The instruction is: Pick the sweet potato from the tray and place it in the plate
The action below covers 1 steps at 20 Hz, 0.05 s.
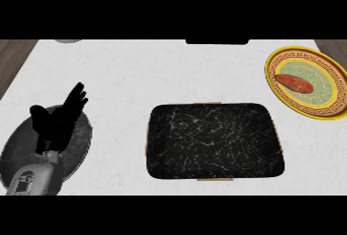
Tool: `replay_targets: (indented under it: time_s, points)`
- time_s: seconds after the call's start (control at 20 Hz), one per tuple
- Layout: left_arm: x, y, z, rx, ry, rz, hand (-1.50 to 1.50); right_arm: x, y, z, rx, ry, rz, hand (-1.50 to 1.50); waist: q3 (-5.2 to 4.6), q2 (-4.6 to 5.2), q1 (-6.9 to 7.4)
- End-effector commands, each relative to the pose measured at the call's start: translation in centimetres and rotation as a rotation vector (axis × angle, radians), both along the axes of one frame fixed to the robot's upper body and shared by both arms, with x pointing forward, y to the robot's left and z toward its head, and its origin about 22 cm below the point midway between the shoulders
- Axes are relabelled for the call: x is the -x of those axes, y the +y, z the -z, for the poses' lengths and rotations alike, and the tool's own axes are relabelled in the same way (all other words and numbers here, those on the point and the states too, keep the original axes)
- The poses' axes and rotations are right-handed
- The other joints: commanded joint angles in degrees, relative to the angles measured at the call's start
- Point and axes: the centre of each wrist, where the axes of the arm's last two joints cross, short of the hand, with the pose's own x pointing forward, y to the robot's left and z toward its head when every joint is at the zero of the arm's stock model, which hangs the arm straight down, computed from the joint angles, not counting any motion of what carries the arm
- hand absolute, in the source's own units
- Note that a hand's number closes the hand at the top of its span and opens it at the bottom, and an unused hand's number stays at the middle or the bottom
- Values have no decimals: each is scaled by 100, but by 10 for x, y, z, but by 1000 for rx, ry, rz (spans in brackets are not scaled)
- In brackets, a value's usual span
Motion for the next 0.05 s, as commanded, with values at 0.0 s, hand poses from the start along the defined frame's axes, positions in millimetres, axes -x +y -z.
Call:
replay_targets:
  time_s: [0.0]
  points:
    - [12,4,3,-5,8,2,0,9,1,16,0,39,14,-150,-3,-13,-12]
